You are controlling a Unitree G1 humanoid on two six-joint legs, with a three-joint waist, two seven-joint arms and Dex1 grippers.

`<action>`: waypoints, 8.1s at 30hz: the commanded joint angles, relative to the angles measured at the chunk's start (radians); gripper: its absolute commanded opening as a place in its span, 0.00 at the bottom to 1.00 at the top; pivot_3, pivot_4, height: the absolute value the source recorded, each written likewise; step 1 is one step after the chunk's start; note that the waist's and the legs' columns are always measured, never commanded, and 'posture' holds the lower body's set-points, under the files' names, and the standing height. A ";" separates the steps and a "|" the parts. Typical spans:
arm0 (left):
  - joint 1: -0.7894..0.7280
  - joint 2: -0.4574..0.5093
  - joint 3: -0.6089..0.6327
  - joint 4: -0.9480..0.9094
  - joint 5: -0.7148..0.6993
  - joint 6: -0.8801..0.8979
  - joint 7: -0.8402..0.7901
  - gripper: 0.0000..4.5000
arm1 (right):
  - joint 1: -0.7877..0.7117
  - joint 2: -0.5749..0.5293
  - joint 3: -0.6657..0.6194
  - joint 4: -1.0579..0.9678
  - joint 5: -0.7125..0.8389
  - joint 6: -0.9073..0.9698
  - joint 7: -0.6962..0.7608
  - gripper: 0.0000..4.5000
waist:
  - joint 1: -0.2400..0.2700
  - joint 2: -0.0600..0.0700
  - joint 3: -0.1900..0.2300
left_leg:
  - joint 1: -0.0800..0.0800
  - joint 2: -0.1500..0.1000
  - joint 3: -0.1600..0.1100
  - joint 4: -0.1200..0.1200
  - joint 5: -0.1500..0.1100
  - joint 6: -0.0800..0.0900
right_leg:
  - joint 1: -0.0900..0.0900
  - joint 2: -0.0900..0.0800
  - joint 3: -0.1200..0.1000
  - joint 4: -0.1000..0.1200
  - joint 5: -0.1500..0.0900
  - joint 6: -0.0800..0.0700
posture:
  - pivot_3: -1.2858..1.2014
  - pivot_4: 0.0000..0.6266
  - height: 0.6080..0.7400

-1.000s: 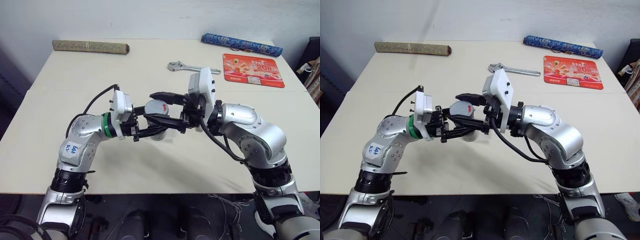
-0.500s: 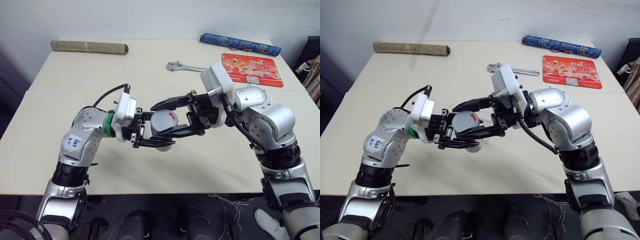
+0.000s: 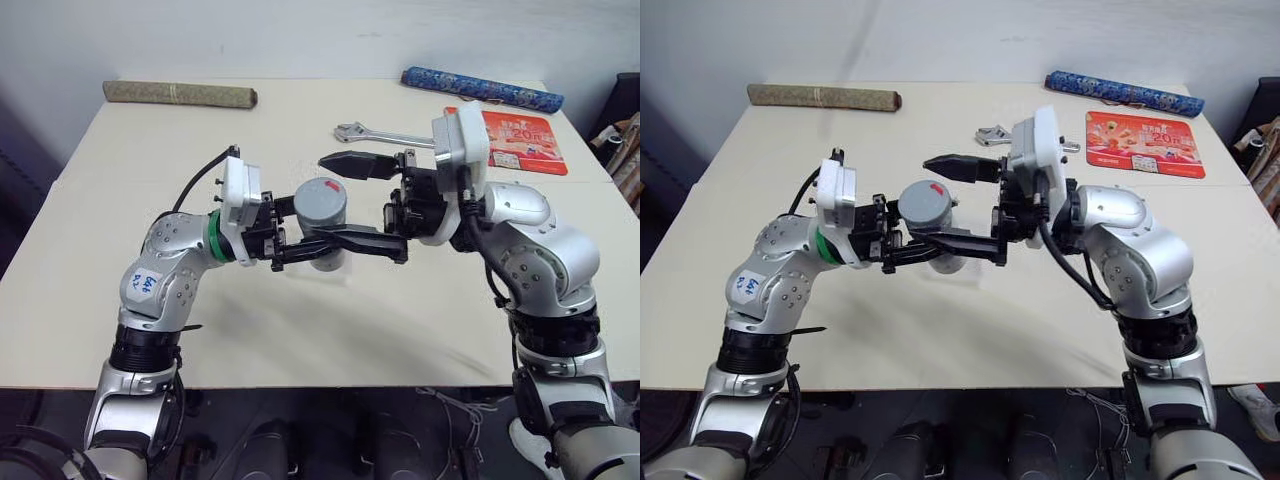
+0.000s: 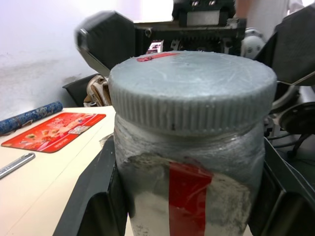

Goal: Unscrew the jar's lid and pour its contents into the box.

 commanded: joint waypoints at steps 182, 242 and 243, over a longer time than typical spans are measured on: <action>-0.513 0.237 -0.469 0.680 1.684 -1.140 1.317 0.54 | 0.759 -0.241 -0.372 -0.116 -0.024 -0.307 -0.051 0.99 | 0.032 0.002 0.007 | -0.002 -0.001 0.006 -0.001 0.000 0.006 | 0.000 -0.001 0.005 -0.009 0.005 0.009 | 0.52 0.24 1.00; 0.425 0.122 0.489 0.548 0.121 -0.516 0.532 0.76 | 0.650 -0.051 -0.201 0.068 -0.068 -0.674 0.230 1.00 | 0.016 -0.004 0.005 | 0.005 -0.001 0.008 0.005 -0.002 0.004 | 0.001 -0.002 0.020 0.002 0.005 0.009 | 0.52 0.24 1.00; 0.425 0.112 0.495 0.553 0.120 -0.514 0.543 0.83 | 0.651 -0.052 -0.203 0.074 -0.068 -0.675 0.228 1.00 | 0.014 -0.004 0.005 | 0.005 -0.001 0.008 0.004 -0.002 0.004 | 0.001 -0.002 0.020 0.002 0.005 0.009 | 0.52 0.24 1.00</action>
